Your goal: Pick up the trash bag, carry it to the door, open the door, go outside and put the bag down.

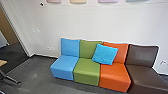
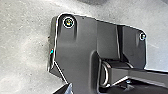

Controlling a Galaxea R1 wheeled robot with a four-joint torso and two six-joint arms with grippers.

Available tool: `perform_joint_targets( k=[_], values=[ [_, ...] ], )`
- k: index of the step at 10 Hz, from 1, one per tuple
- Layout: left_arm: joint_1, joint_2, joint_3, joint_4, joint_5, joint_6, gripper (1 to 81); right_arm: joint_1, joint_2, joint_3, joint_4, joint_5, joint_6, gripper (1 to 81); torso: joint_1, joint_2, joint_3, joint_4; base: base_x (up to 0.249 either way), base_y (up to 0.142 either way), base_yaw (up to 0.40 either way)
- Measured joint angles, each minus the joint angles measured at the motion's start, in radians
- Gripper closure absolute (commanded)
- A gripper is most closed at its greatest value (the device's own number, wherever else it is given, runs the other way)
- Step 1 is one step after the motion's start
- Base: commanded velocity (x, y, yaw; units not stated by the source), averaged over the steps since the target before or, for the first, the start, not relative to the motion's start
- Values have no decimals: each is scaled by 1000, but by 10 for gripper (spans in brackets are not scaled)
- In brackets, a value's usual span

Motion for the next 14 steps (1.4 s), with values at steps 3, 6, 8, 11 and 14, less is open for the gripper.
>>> perform_joint_targets(
  k=[3,6,8,11,14],
  values=[
    [-59,-2,13,-60,109,0,10,42,-72,91,20,-7,7,10,68,-108,-1,0,0,0,0],
    [-94,-16,25,-86,139,0,10,86,-123,127,30,-11,11,10,135,-214,-1,0,0,0,0],
    [-106,-16,29,-88,144,0,10,144,-167,162,55,-31,11,10,180,-287,-1,0,0,0,0],
    [-121,-24,30,-90,144,0,10,254,-237,203,113,-114,11,10,248,-394,-1,0,0,0,0],
    [-133,-24,31,-110,154,0,10,358,-290,236,179,-200,11,10,315,-500,-1,0,0,0,0]
  ],
)
